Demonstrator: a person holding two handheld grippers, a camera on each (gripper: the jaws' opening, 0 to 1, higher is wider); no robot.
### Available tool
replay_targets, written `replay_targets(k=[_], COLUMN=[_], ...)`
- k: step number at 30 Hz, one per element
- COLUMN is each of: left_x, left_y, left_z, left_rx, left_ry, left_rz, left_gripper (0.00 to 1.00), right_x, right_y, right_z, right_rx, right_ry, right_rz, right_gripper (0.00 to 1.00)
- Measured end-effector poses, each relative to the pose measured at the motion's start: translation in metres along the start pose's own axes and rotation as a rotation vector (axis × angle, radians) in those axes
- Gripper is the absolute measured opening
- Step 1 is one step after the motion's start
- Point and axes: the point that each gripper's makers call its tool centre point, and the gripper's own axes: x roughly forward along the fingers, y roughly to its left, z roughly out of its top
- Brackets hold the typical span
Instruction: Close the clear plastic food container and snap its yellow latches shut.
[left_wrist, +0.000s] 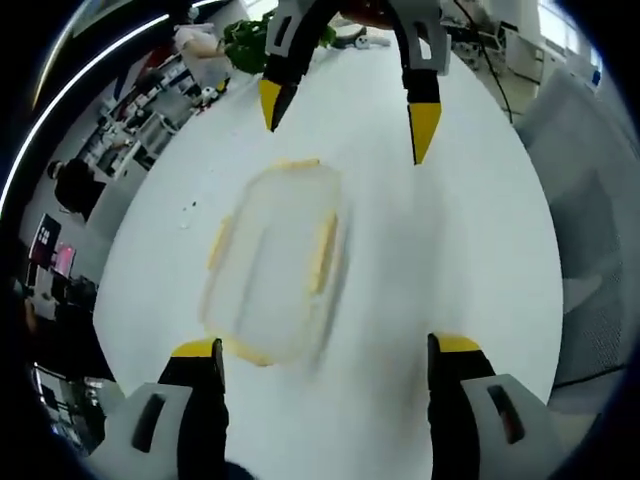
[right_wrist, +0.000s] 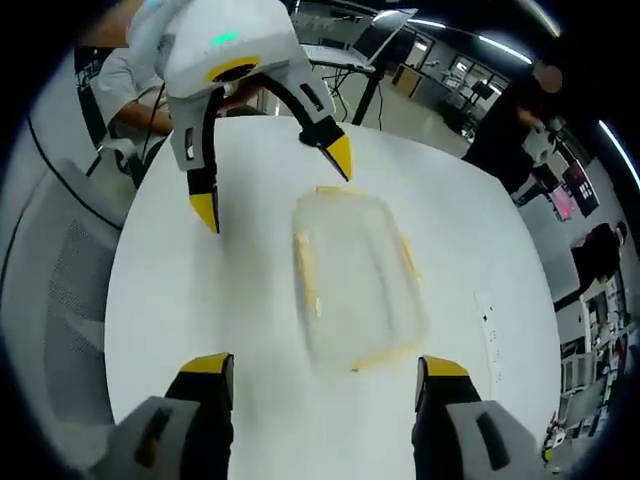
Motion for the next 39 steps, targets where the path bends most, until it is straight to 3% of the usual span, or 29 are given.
replay_targets(k=[13,17,25,31,35,39], left_x=[-0.009,-0.012,-0.019,-0.025,-0.03,-0.033], left_y=[-0.016,-0.022,-0.031,-0.039,-0.046,-0.054], left_z=[-0.004,-0.002,-0.005,-0.008,-0.006,-0.009], left_rx=[-0.092,-0.166,-0.189,-0.246,-0.313,-0.344], left_ry=[-0.048,-0.093,-0.126,-0.163,-0.221,-0.231], left_rz=[0.046,0.052,0.091,0.109,0.116,0.118], left_gripper=[0.8,0.8,0.79,0.79,0.79,0.78], right_x=[-0.011,-0.018,-0.024,-0.025,-0.029,-0.033], right_y=[0.02,0.027,0.039,0.048,0.052,0.057], right_z=[-0.022,-0.021,-0.026,-0.03,-0.03,-0.033], right_rx=[0.131,0.158,0.2,0.234,0.266,0.294], right_ry=[-0.074,-0.118,-0.176,-0.208,-0.241,-0.27], right_rz=[-0.033,-0.049,-0.083,-0.094,-0.109,-0.122], right_gripper=[0.72,0.72,0.72,0.72,0.72,0.73])
